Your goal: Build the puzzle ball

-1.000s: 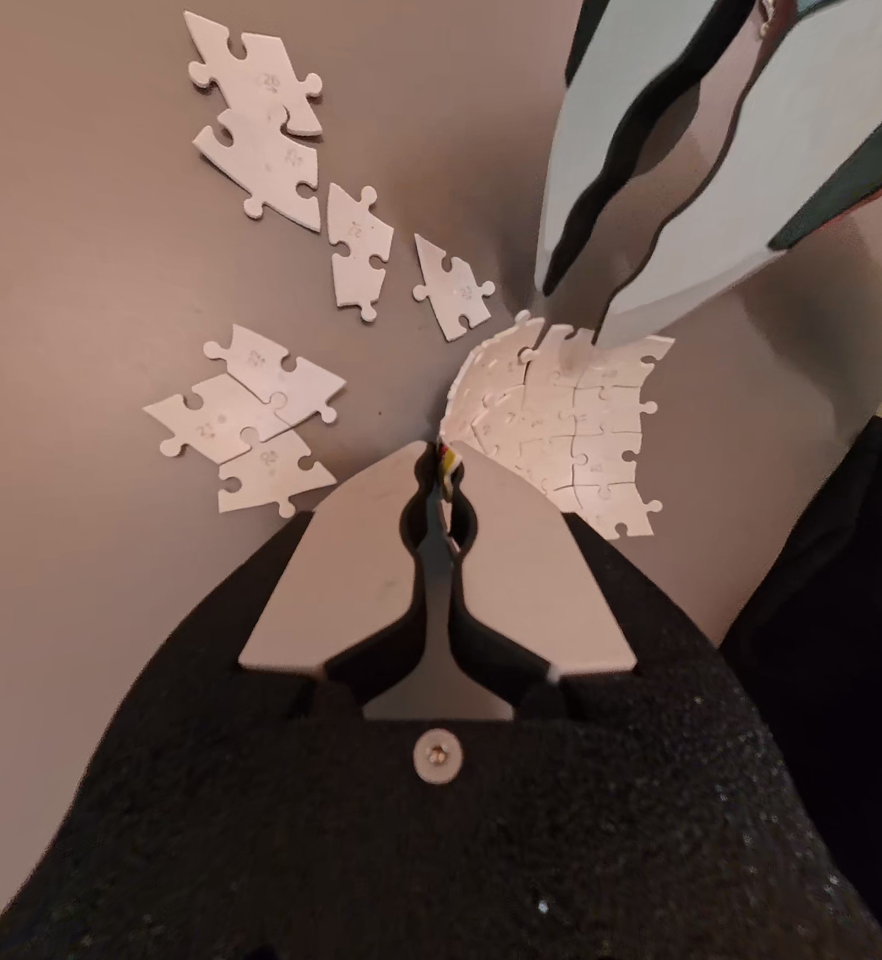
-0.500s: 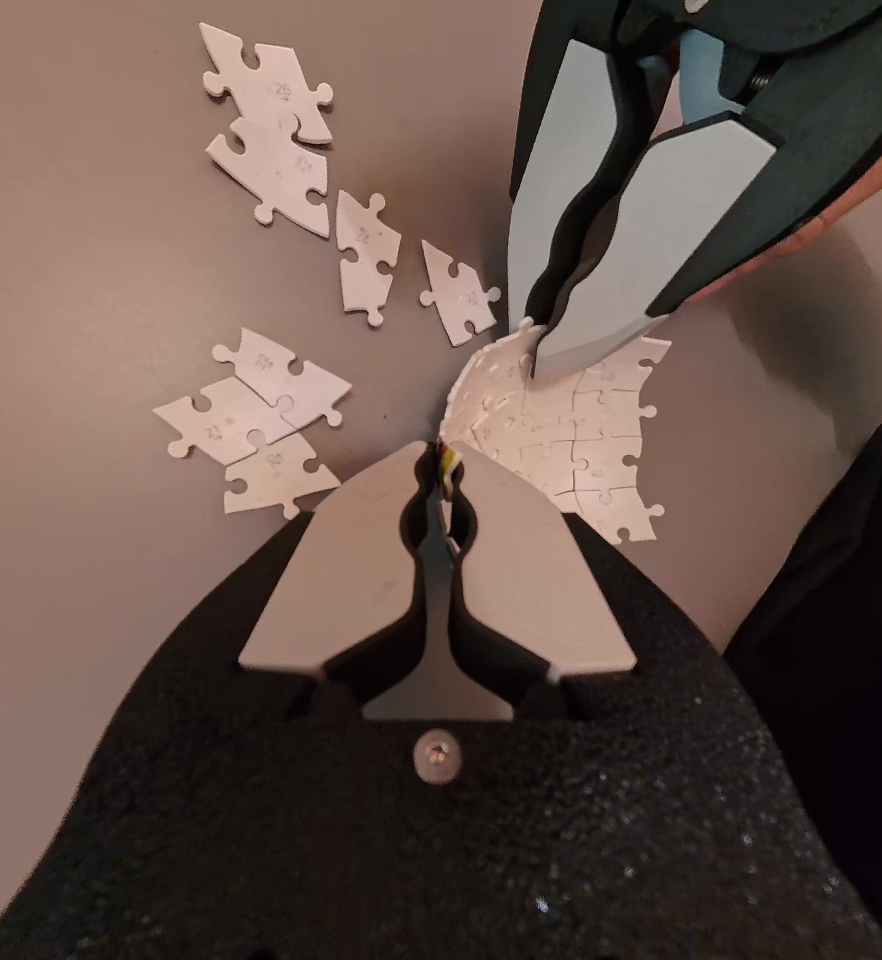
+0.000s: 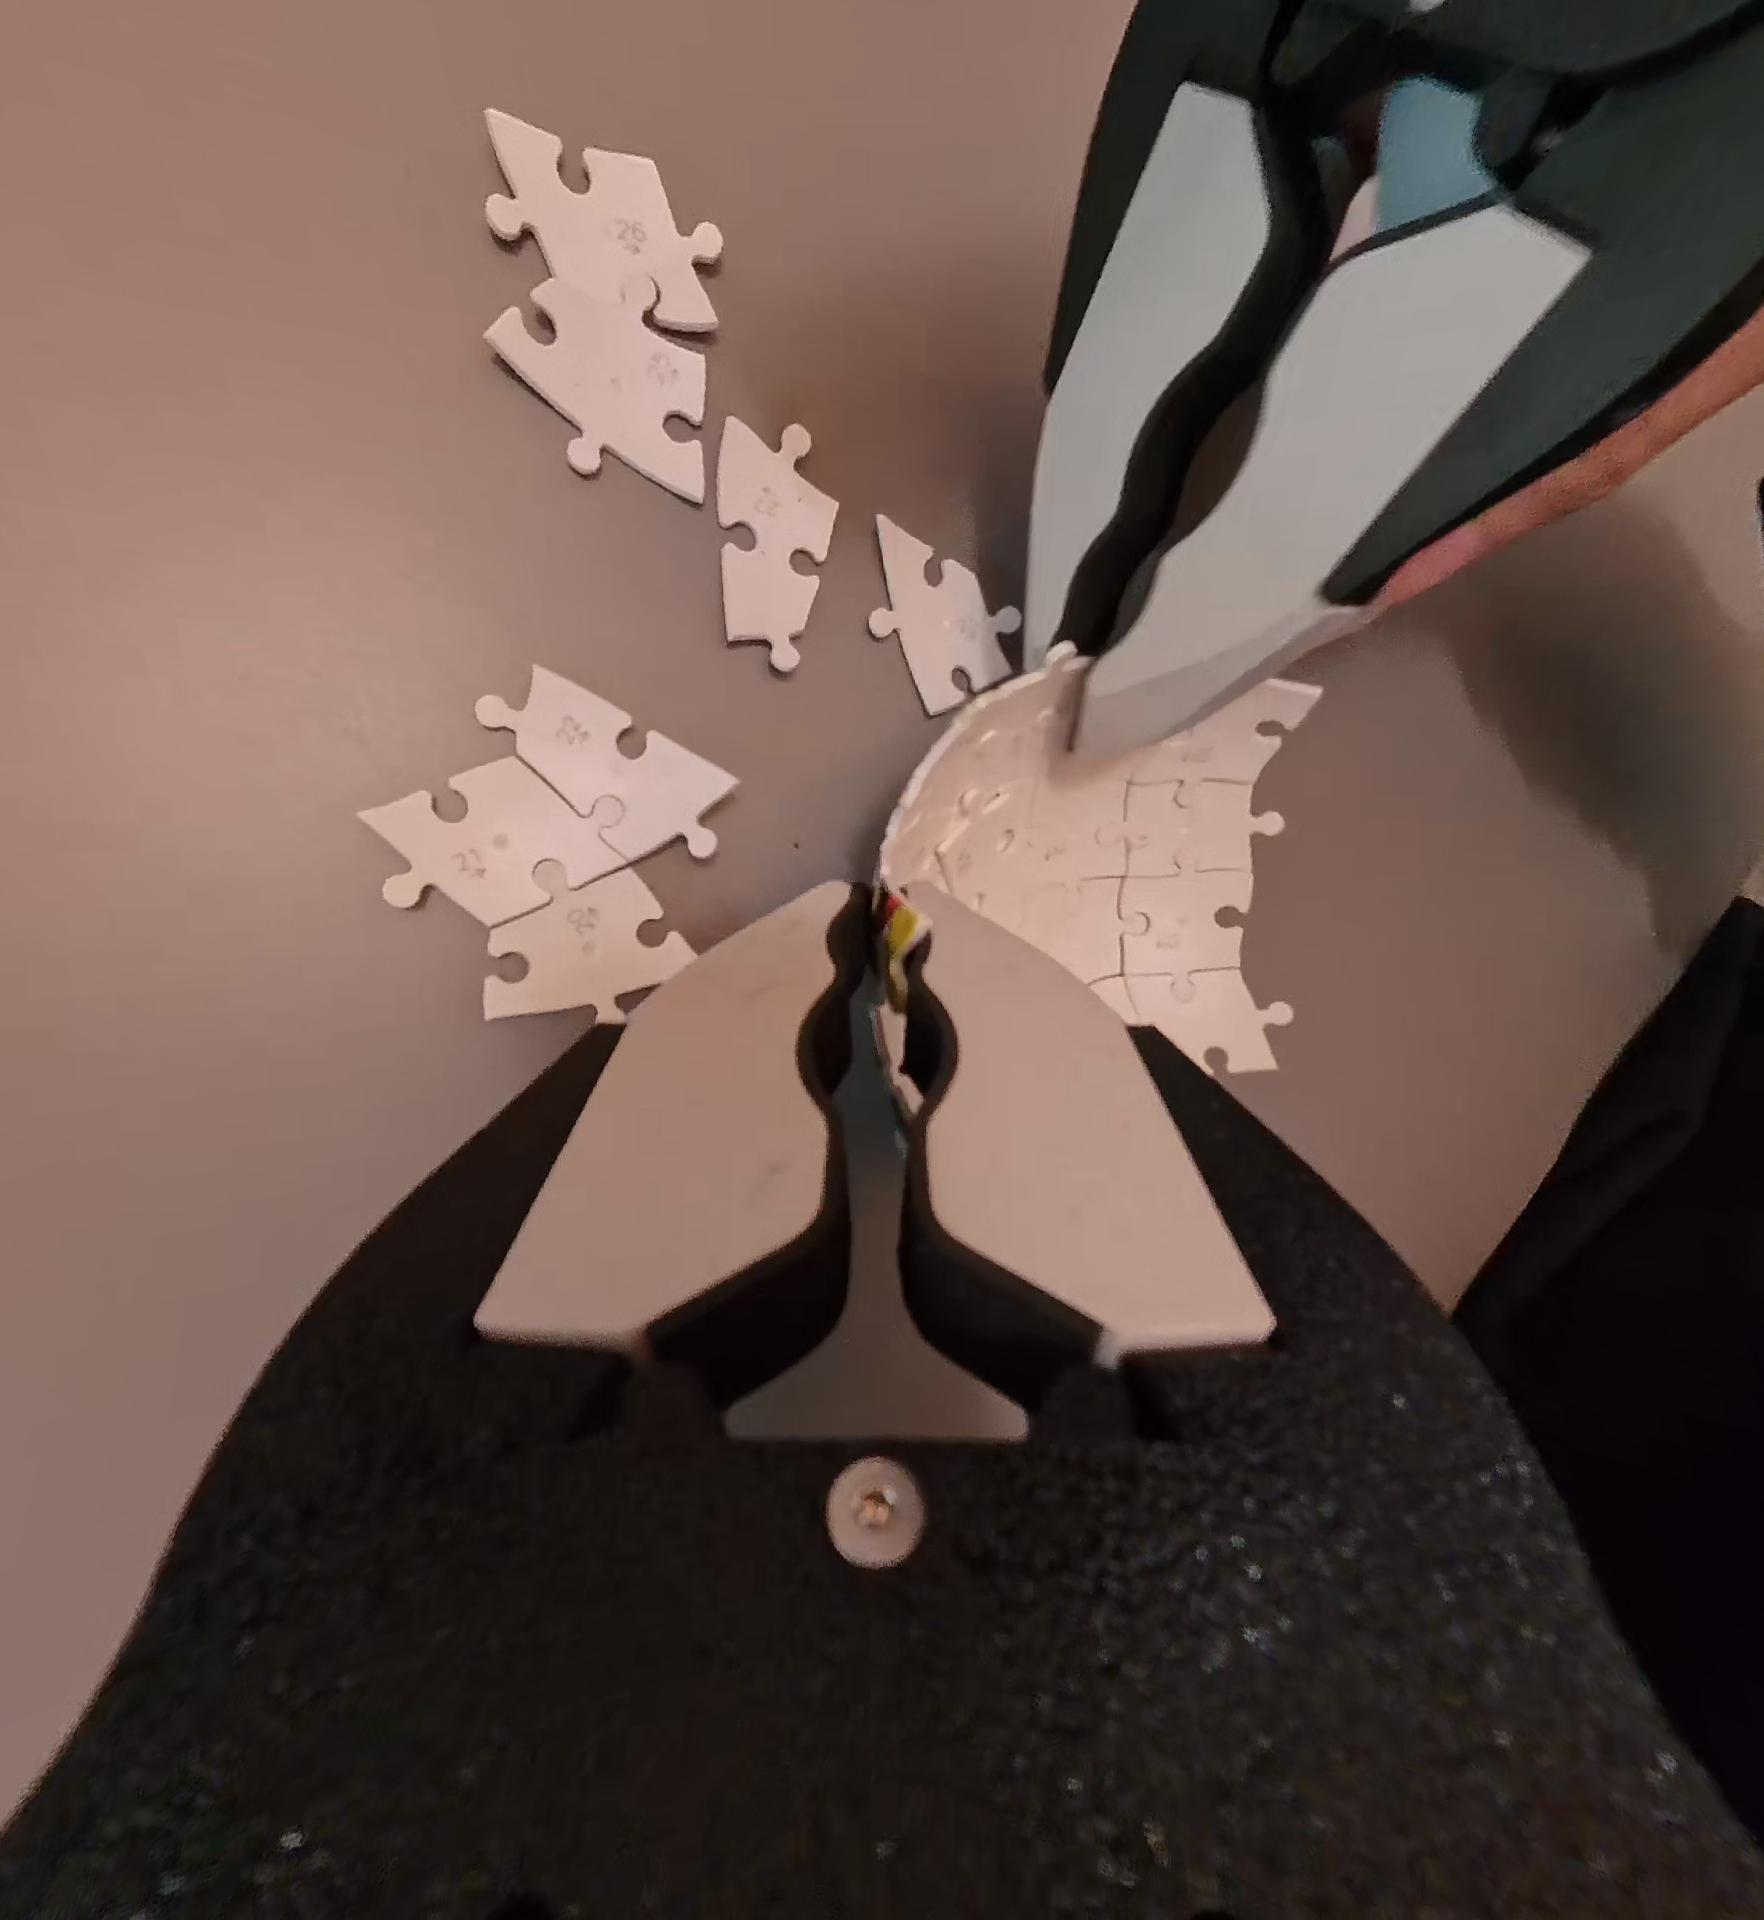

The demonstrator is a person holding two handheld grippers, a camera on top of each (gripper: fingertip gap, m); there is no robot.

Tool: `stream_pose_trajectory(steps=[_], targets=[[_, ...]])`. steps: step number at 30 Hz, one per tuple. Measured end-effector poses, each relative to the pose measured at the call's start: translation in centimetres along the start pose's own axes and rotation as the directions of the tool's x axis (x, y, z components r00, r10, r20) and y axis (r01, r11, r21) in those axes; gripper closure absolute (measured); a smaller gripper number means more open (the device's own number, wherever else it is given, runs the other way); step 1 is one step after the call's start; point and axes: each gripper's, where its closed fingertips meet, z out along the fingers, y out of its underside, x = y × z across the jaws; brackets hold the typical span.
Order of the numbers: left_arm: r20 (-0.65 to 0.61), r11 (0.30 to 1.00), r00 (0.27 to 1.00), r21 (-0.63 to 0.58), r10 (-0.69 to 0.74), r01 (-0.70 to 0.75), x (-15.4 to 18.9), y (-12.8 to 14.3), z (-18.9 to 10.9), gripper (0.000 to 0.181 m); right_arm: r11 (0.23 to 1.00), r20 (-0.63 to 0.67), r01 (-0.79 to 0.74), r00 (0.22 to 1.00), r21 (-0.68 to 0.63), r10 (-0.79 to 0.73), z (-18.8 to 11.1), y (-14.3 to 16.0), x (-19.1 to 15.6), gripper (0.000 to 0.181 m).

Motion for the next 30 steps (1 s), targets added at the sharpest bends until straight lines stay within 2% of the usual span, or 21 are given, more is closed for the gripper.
stream_pose_trajectory(steps=[2, 7, 11, 16, 30], targets=[[0.01, 1.0, 1.0, -0.008, -0.002, 0.002, -0.2, 0.2, 0.0, 0.179, 1.0, 0.034, 0.003, 0.999, -0.005, -0.003, -0.6, 0.3, -0.5, 0.17], [0.01, 1.0, 1.0, -0.004, 0.002, -0.002, -0.1, 0.0, 0.0, 0.179, 0.999, 0.011, 0.017, 1.0, 0.036, -0.018, -1.8, -0.1, -0.2, 0.173], [0.01, 1.0, 1.0, -0.01, 0.003, -0.003, -0.1, 0.0, 0.2, 0.179, 0.999, -0.006, 0.053, 0.999, 0.001, -0.053, -0.9, 0.0, -0.3, 0.171], [0.016, 1.0, 1.0, -0.005, -0.003, 0.004, -0.2, 0.0, 0.0, 0.178, 0.997, -0.027, 0.08, 0.996, -0.012, -0.08, 0.0, -0.1, 0.1, 0.177], [0.009, 1.0, 1.0, -0.009, -0.002, 0.003, -0.1, 0.0, 0.1, 0.178, 0.997, -0.022, 0.079, 0.997, -0.008, -0.079, 0.3, -0.4, 0.1, 0.178]])
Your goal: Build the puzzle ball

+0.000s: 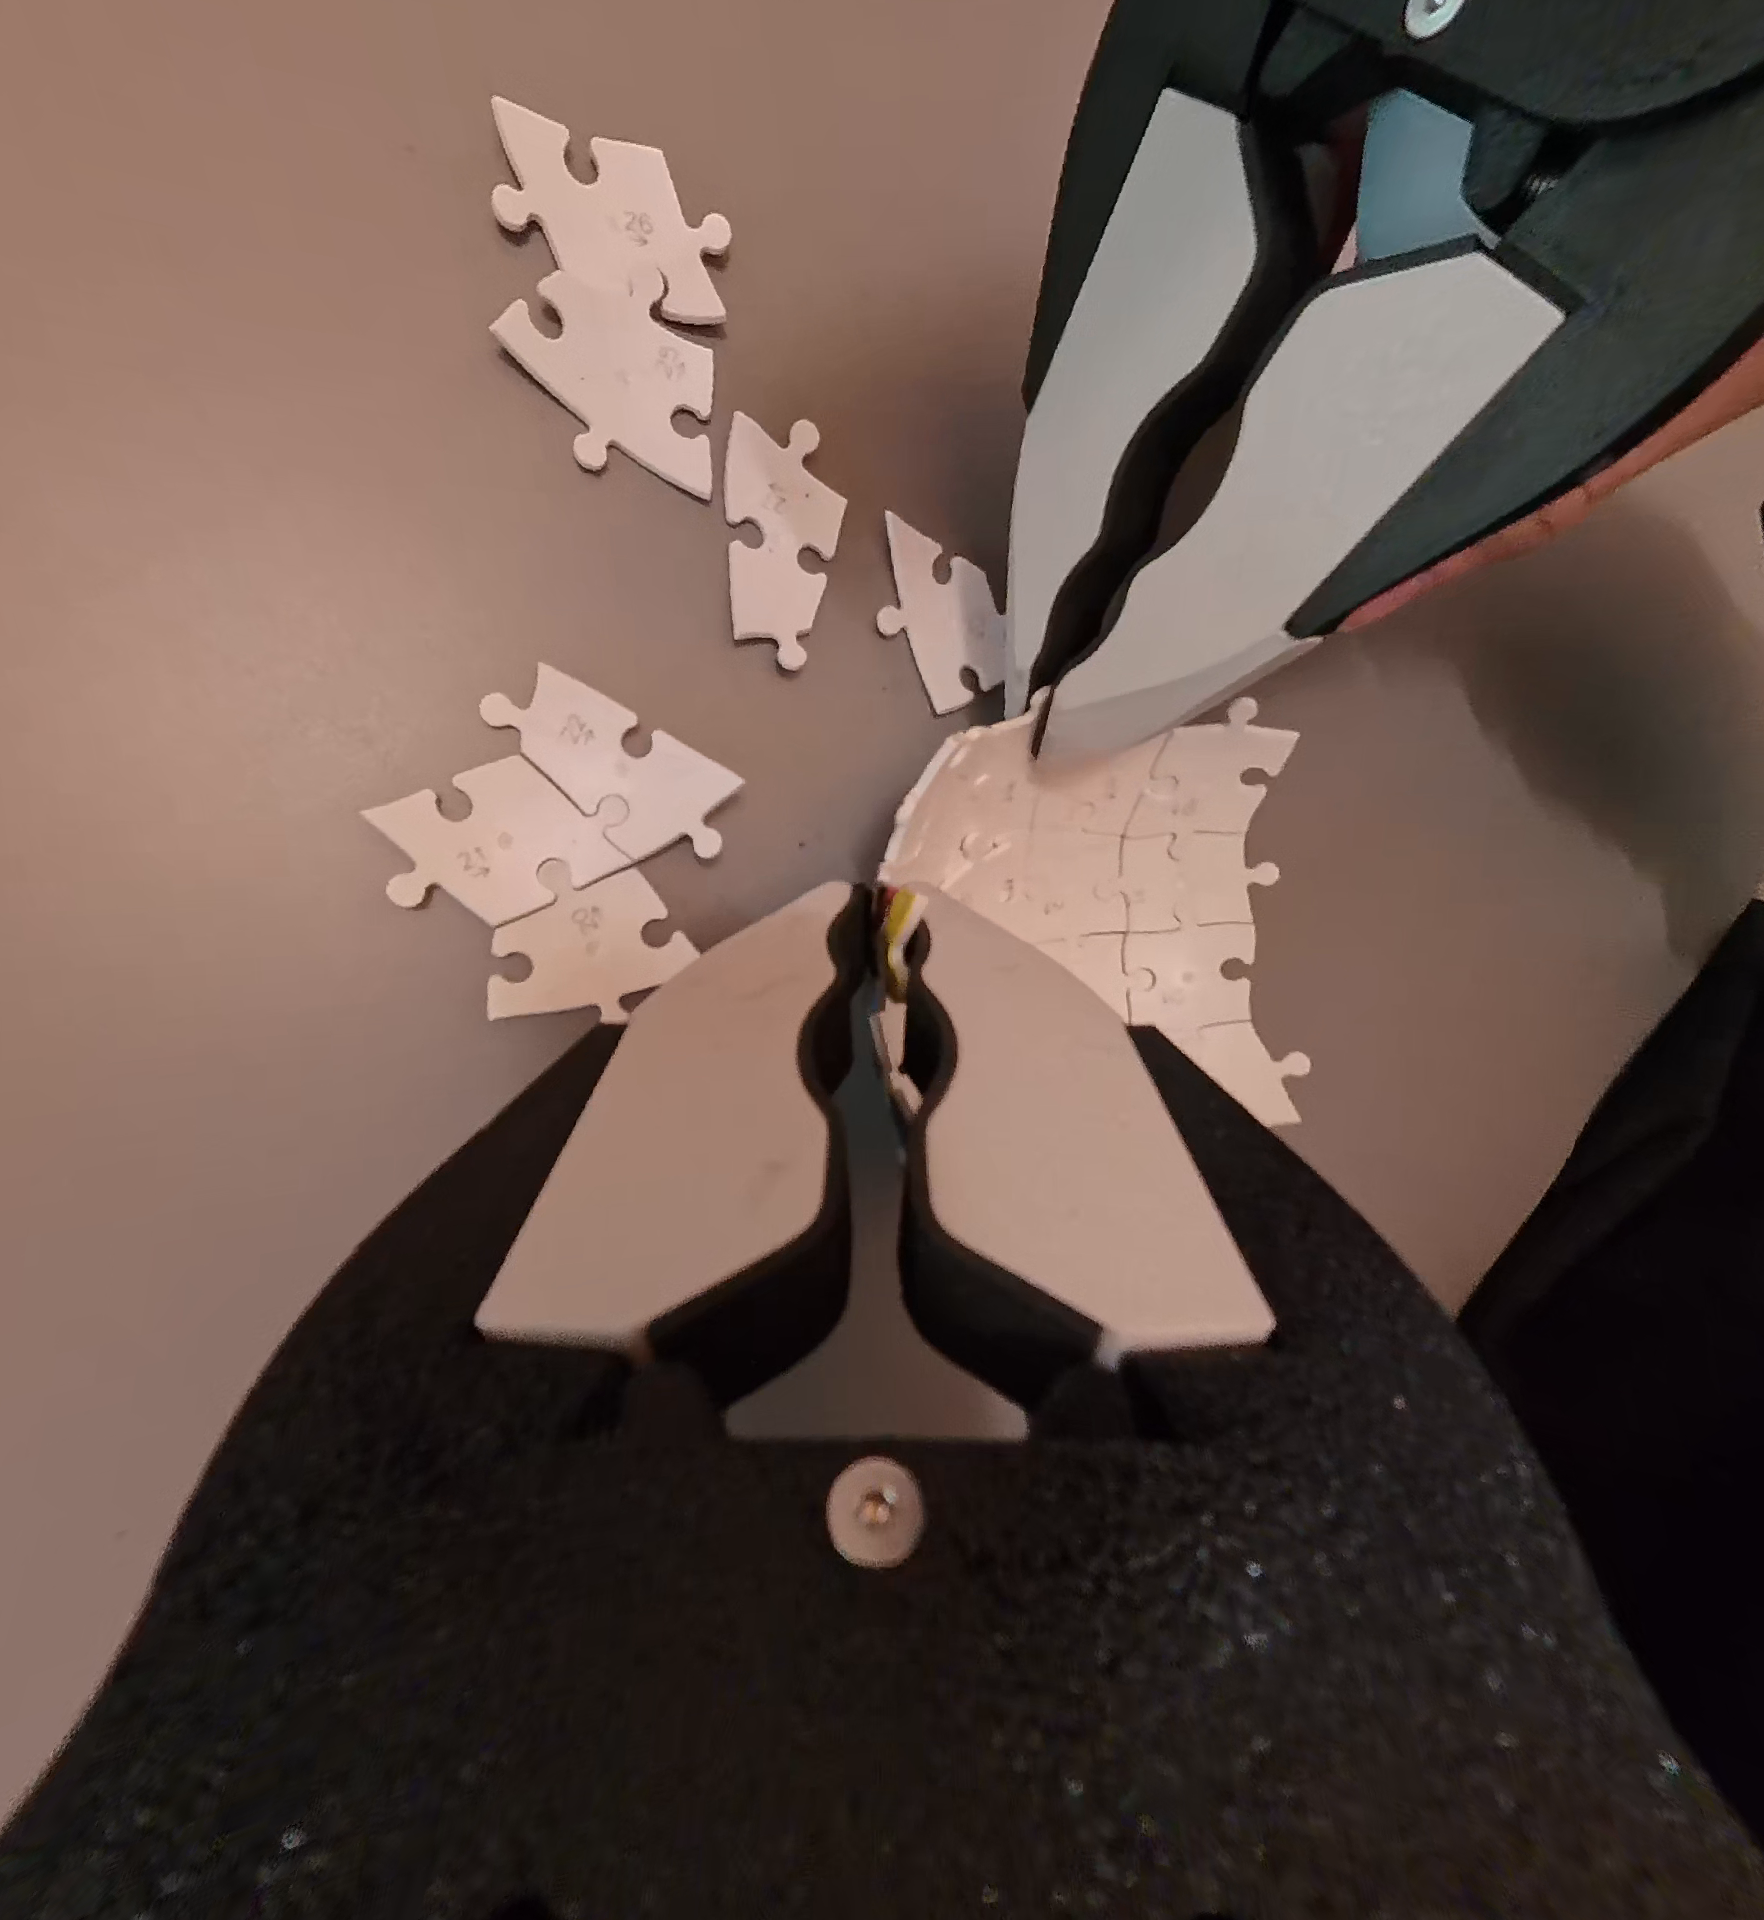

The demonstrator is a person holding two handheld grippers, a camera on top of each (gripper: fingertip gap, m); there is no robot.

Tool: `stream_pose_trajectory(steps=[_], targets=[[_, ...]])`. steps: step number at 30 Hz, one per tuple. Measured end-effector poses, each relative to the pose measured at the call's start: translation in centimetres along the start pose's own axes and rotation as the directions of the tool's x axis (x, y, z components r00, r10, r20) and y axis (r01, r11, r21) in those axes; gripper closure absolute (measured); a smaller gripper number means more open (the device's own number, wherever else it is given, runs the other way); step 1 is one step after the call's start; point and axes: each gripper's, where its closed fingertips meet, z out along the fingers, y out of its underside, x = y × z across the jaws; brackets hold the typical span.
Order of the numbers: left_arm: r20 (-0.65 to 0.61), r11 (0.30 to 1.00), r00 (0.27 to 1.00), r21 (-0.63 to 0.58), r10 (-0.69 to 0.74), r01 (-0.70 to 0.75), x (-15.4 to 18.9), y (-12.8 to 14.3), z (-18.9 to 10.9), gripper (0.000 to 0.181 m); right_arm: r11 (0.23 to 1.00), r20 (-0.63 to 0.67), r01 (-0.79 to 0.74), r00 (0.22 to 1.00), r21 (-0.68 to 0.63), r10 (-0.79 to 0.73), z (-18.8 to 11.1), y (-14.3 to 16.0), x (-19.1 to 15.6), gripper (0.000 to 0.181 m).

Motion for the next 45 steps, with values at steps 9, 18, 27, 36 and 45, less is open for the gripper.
stream_pose_trajectory(steps=[9, 18, 27, 36, 45], targets=[[-0.003, 1.0, 1.0, 0.009, -0.014, 0.014, -0.2, 0.0, -0.2, 0.178, 1.0, -0.017, -0.011, 1.0, 0.021, 0.012, -0.2, -0.5, 0.1, 0.179], [0.005, 1.0, 1.0, 0.007, -0.018, 0.018, -0.4, 0.0, -0.1, 0.178, 0.998, -0.005, -0.062, 0.998, -0.023, 0.062, 0.1, 0.8, -0.5, 0.161], [0.002, 1.0, 1.0, 0.012, -0.021, 0.021, -0.3, 0.0, -0.3, 0.178, 0.998, 0.028, -0.066, 0.997, -0.011, 0.066, 0.7, 0.3, -0.3, 0.178], [-0.027, 0.999, 0.999, 0.038, -0.018, 0.019, 0.0, -0.2, -0.8, 0.169, 0.997, 0.028, -0.074, 0.997, 0.011, 0.074, 0.5, 0.1, -0.2, 0.177], [0.002, 0.904, 0.997, 0.423, -0.071, 0.063, -2.0, -4.1, -7.3, 0.152, 0.998, -0.006, -0.023, 1.0, 0.055, 0.024, -0.5, -0.7, 0.2, 0.15]])
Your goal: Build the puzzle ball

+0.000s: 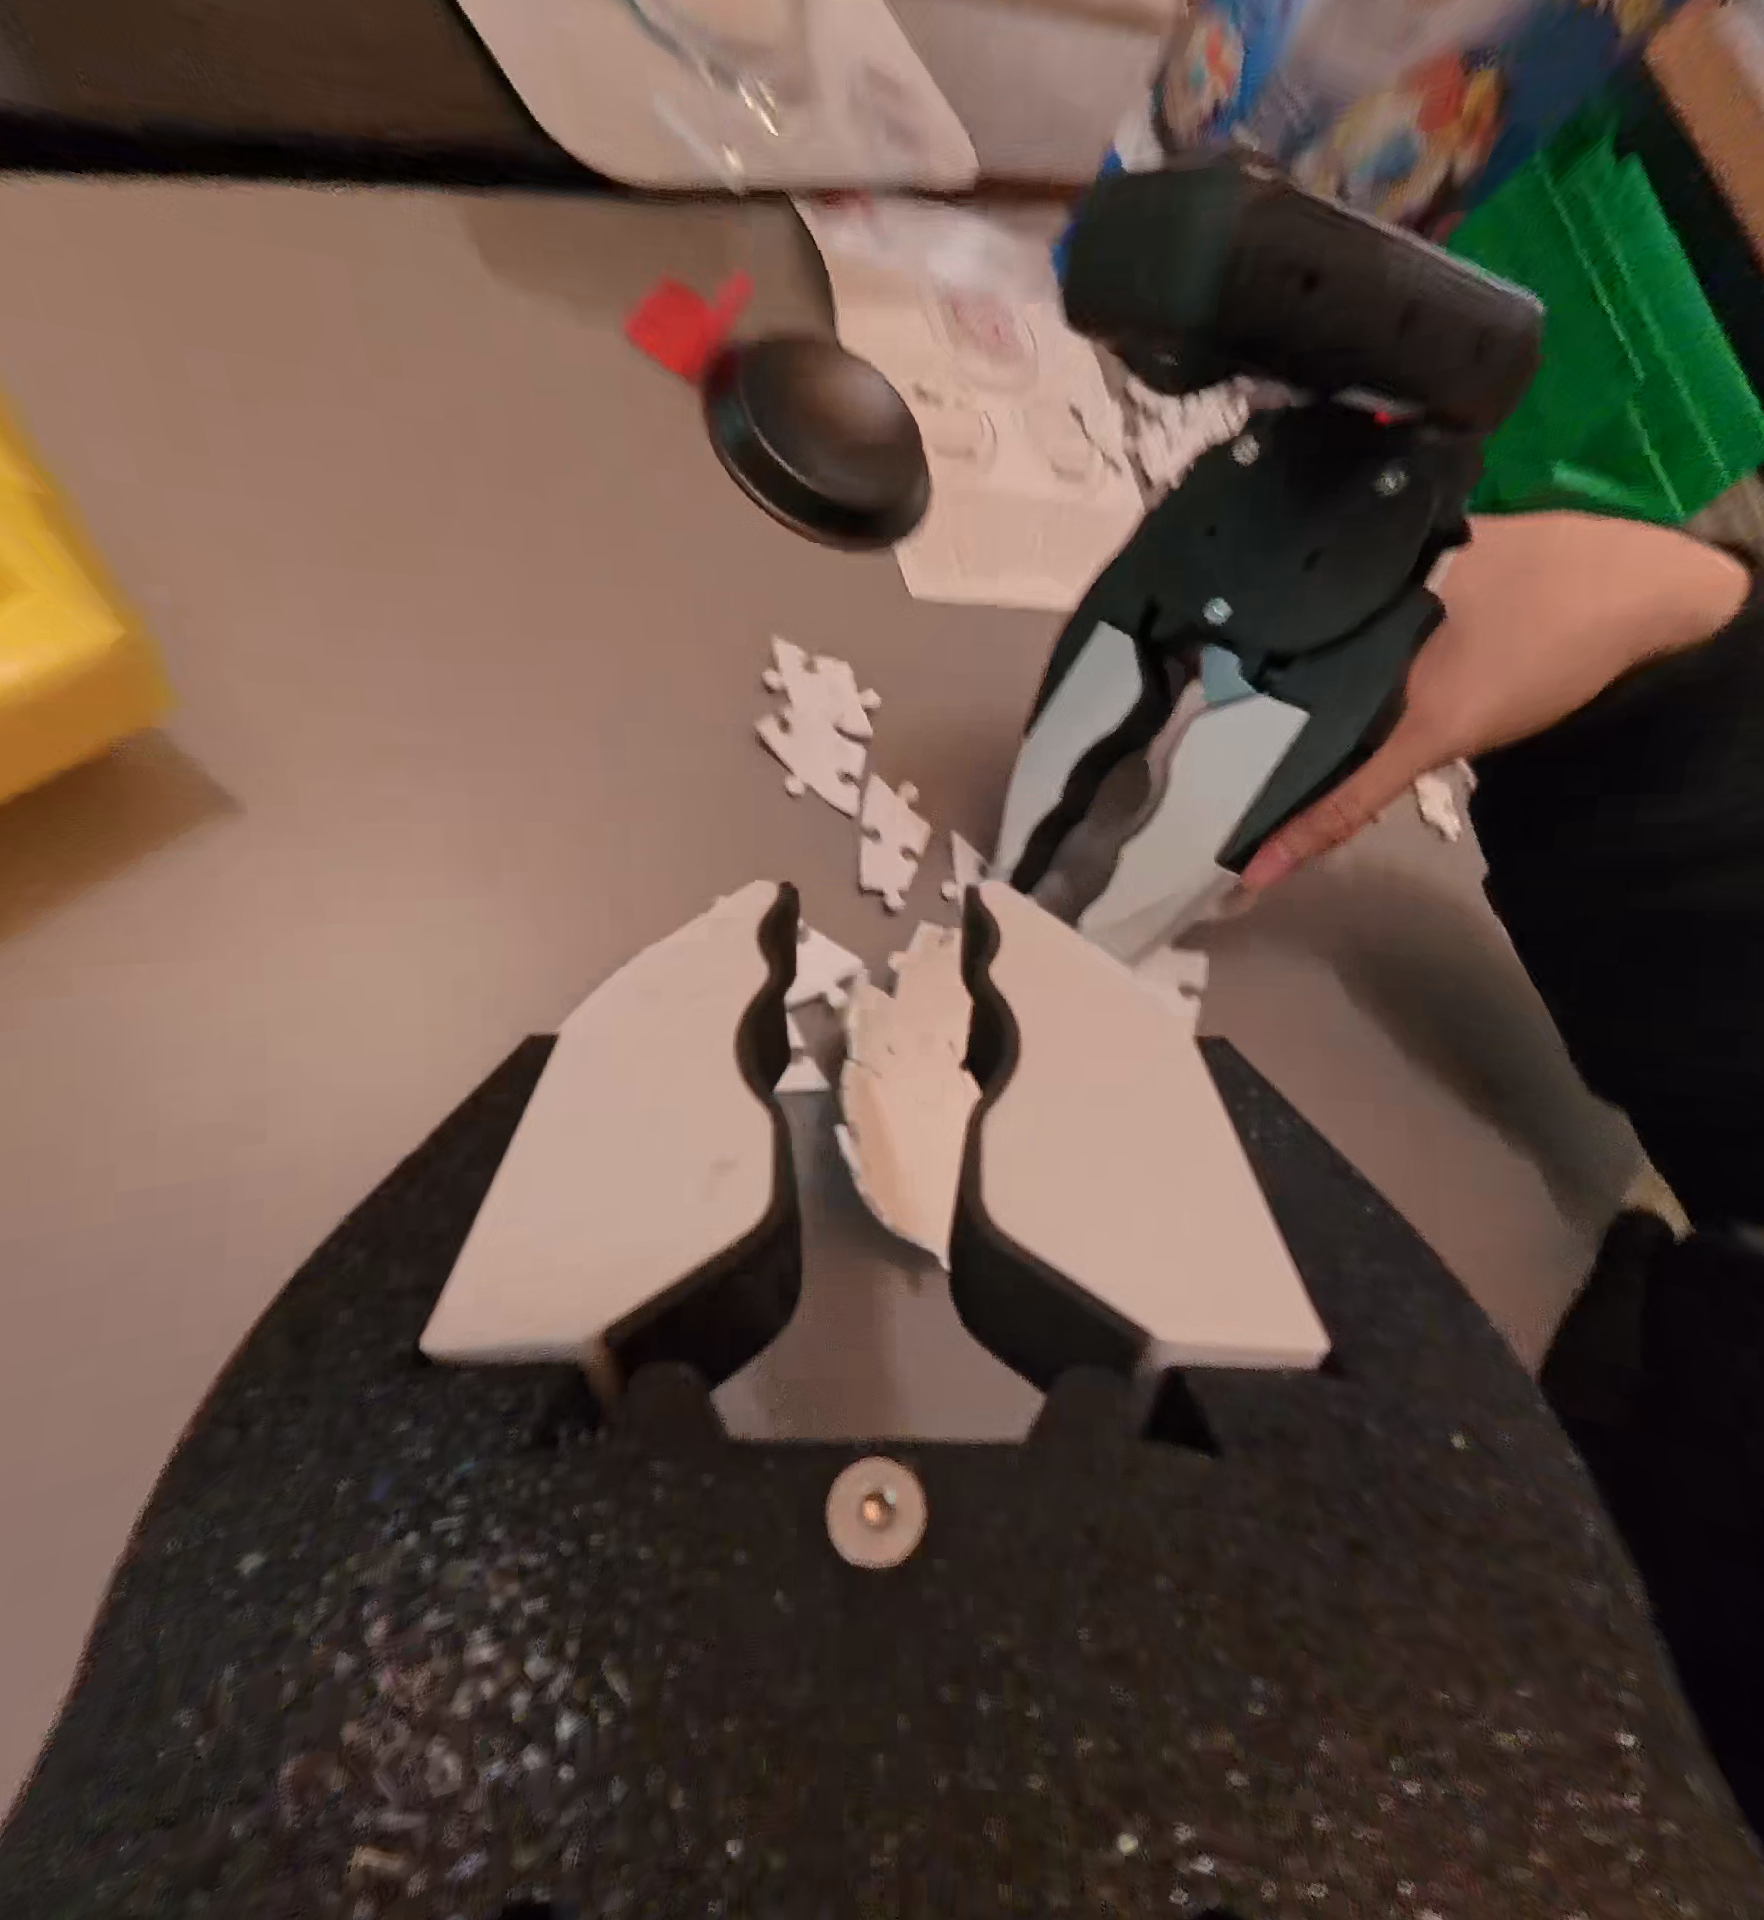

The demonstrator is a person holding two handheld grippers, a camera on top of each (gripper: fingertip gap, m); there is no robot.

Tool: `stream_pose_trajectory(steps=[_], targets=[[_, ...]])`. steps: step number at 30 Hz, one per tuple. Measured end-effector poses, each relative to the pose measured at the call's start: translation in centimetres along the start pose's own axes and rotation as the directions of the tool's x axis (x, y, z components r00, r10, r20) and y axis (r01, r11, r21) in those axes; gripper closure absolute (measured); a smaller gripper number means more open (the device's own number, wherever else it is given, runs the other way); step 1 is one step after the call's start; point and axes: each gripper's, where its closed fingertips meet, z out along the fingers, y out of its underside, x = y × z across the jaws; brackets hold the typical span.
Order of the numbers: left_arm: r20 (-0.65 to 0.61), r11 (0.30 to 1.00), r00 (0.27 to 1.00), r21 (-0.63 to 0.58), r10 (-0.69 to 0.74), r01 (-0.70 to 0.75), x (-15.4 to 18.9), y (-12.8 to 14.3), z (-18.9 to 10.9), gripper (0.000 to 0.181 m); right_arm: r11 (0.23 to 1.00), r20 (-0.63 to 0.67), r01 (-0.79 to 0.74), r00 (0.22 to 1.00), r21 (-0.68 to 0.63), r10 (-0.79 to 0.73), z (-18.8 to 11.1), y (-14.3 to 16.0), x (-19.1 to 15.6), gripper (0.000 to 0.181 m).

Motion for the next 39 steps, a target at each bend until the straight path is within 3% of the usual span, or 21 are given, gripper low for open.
stream_pose_trajectory(steps=[3, 8, 11, 14, 18, 22, 28, 32, 39], targets=[[0.06, 0.999, 0.997, 0.027, -0.038, 0.036, -2.4, 0.1, -0.5, 0.153, 0.999, -0.01, 0.01, 1.0, 0.046, -0.01, -0.9, -0.7, 0.2, 0.149], [0.066, 0.982, 0.997, -0.182, -0.038, 0.05, -3.8, 4.2, 0.6, 0.161, 0.993, -0.158, 0.069, 0.986, 0.097, -0.053, -2.3, -2.6, 2.4, 0.152], [-0.01, 0.976, 1.0, -0.216, -0.017, 0.014, -2.4, 4.6, 1.3, 0.162, 0.993, -0.179, 0.097, 0.98, 0.071, -0.083, -1.6, -3.6, 3.4, 0.153], [-0.129, 0.985, 0.992, -0.171, 0.009, -0.031, 0.2, 3.6, 1.6, 0.162, 0.994, -0.165, 0.106, 0.981, 0.023, -0.101, -0.5, -3.7, 3.6, 0.153], [-0.052, 0.961, 0.998, -0.272, 0.043, -0.055, -0.6, 5.0, 2.8, 0.161, 0.991, -0.125, 0.129, 0.984, 0.027, -0.125, 0.3, -4.1, 3.1, 0.154], [-0.062, 0.933, 0.997, -0.353, 0.044, -0.063, -0.6, 6.5, 3.4, 0.176, 0.991, -0.126, 0.128, 0.985, 0.037, -0.122, 0.2, -4.6, 3.4, 0.155], [-0.002, 0.937, 1.0, -0.349, 0.002, -0.003, -0.8, 7.3, 2.5, 0.178, 0.989, -0.112, 0.12, 0.988, 0.087, -0.11, -0.9, -4.8, 2.9, 0.155], [0.04, 0.944, 0.997, -0.321, -0.06, 0.069, -0.8, 9.0, 1.8, 0.175, 0.974, -0.029, 0.131, 0.991, 0.185, -0.128, -1.9, -5.4, 1.0, 0.154], [0.065, 0.962, 0.989, -0.23, -0.135, 0.146, -0.2, 10.0, 1.2, 0.172, 0.984, 0.063, 0.127, 0.989, 0.124, -0.135, 0.6, -4.6, -0.6, 0.149]])
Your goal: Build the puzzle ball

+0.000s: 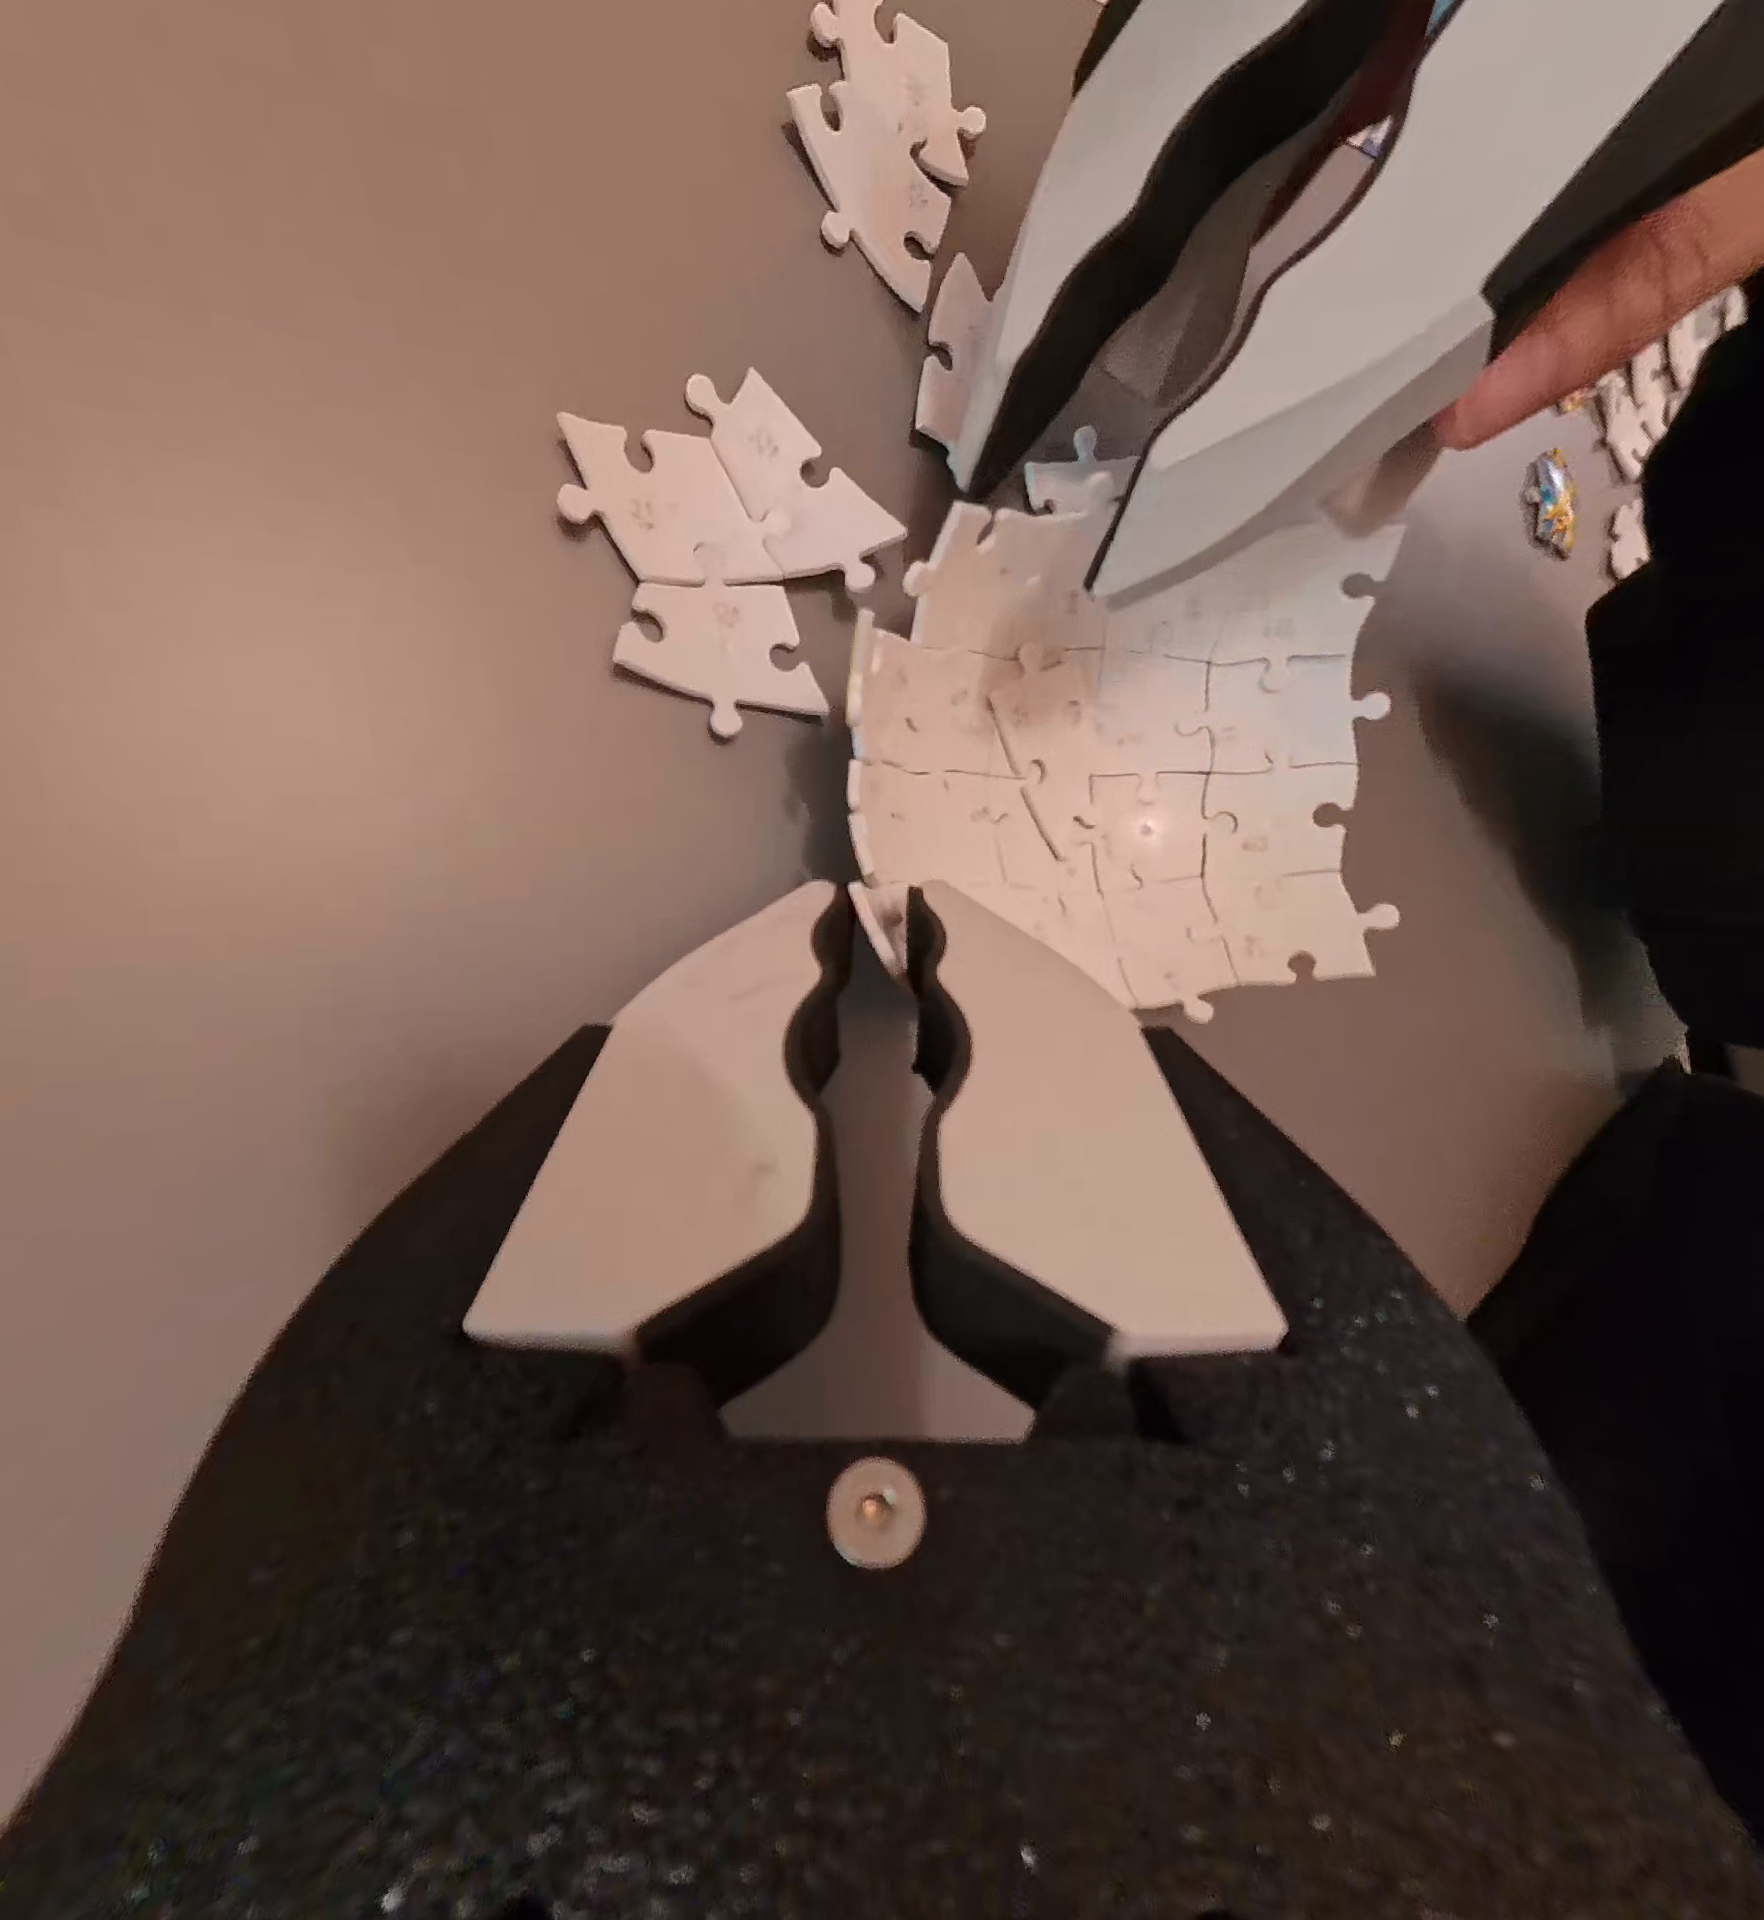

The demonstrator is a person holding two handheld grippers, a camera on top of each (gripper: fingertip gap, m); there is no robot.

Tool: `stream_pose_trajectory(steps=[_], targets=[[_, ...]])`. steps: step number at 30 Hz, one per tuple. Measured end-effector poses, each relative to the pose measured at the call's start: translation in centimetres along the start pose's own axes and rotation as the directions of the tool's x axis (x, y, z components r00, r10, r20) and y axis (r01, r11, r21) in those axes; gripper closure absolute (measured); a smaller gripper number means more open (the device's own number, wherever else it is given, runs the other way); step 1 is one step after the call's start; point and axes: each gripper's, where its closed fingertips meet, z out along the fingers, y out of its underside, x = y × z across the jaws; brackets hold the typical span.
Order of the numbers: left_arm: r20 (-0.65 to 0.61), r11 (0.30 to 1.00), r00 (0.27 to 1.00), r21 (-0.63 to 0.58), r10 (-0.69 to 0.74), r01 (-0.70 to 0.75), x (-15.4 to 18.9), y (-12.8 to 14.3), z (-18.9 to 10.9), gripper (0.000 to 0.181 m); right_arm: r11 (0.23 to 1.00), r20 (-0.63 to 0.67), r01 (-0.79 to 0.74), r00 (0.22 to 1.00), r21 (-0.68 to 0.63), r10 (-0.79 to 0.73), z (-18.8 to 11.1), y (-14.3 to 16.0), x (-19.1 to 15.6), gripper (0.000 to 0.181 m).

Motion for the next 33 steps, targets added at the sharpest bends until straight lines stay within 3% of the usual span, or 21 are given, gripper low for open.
stream_pose_trajectory(steps=[3, 10, 15, 20, 24, 27, 30, 33], targets=[[0.021, 1.0, 1.0, 0.008, -0.016, 0.016, 0.1, 0.3, -0.1, 0.171, 0.999, 0.03, -0.045, 0.999, 0.024, 0.044, 0.1, -0.1, -0.7, 0.15], [0.049, 1.0, 0.999, 0.018, -0.022, 0.021, 0.8, 0.9, -0.3, 0.162, 0.996, -0.14, 0.006, 0.99, 0.084, 0.006, -2.9, 0.3, -1.7, 0.146], [0.049, 0.999, 0.998, 0.037, -0.033, 0.032, 1.2, 0.7, -0.2, 0.16, 0.999, -0.172, -0.002, 0.985, 0.037, 0.009, -2.0, 2.3, -1.0, 0.149], [0.011, 0.999, 1.0, 0.031, -0.016, 0.015, 2.1, 0.8, -0.6, 0.154, 0.997, -0.145, 0.011, 0.989, 0.078, 0.0, -1.8, 2.3, -1.1, 0.151], [-0.025, 0.993, 0.999, 0.12, 0.025, -0.022, 2.2, -0.9, -2.4, 0.145, 0.993, -0.188, 0.09, 0.979, 0.075, -0.074, -2.7, 2.2, -1.1, 0.149], [0.026, 0.981, 0.999, 0.19, 0.029, -0.034, -0.1, -3.1, -3.7, 0.144, 0.982, -0.208, 0.119, 0.974, 0.147, -0.087, -4.4, 1.2, -1.3, 0.149], [0.091, 0.99, 0.992, 0.101, 0.09, -0.099, -2.9, -3.6, -3.6, 0.145, 0.967, -0.256, 0.171, 0.959, 0.188, -0.12, -6.0, 0.2, -0.5, 0.149], [0.127, 0.961, 0.953, -0.02, 0.276, -0.276, -4.7, -3.4, -2.1, 0.141, 0.974, -0.292, 0.188, 0.945, 0.126, -0.145, -6.2, 0.8, 1.3, 0.15]])
